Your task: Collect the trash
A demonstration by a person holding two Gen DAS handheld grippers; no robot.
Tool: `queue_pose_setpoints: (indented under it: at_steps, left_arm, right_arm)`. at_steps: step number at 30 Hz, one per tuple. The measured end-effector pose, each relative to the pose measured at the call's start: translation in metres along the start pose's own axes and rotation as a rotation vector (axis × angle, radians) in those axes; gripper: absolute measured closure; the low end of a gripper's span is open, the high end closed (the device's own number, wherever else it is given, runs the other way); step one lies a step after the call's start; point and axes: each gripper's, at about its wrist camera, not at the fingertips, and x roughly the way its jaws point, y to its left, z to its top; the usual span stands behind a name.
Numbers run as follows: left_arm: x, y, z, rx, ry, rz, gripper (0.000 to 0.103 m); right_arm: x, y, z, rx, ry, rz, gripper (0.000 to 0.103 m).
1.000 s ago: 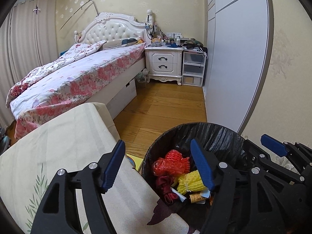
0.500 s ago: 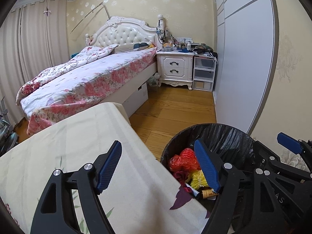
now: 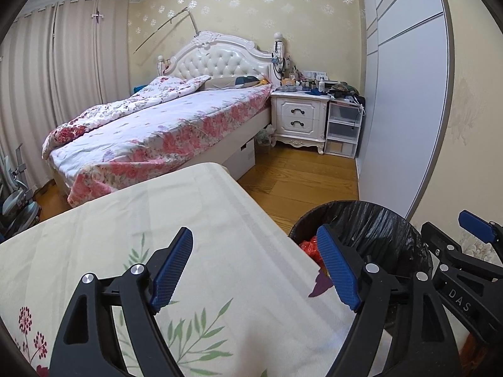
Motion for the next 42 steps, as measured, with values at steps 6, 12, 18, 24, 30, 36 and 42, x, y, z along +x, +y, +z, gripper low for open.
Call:
queue_pose_setpoints:
  at_steps: [6, 12, 18, 24, 30, 36, 42]
  left_arm:
    - [-0.016, 0.009, -0.004, -0.018, -0.009, 0.006, 0.024]
    - [-0.029, 0.013, -0.009, -0.024, -0.019, 0.013, 0.023]
    - [-0.034, 0.018, -0.011, -0.035, -0.025, 0.017, 0.023]
    - [-0.036, 0.02, -0.012, -0.039, -0.029, 0.019, 0.023]
    - [-0.038, 0.022, -0.012, -0.042, -0.031, 0.019, 0.023]
    - [-0.038, 0.022, -0.012, -0.044, -0.03, 0.02, 0.023]
    - [-0.038, 0.022, -0.012, -0.043, -0.029, 0.019, 0.023]
  right_arm:
    - [-0.017, 0.005, -0.004, -0.014, -0.015, 0.01, 0.038]
    - [-0.029, 0.007, -0.006, -0.013, -0.03, 0.019, 0.038]
    - [-0.035, 0.01, -0.008, -0.018, -0.037, 0.025, 0.038]
    - [-0.038, 0.012, -0.007, -0.016, -0.042, 0.024, 0.038]
    - [-0.038, 0.012, -0.007, -0.017, -0.042, 0.024, 0.038]
    - [-0.039, 0.013, -0.007, -0.016, -0.045, 0.024, 0.038]
    - [-0.04, 0.012, -0.007, -0.015, -0.046, 0.023, 0.038]
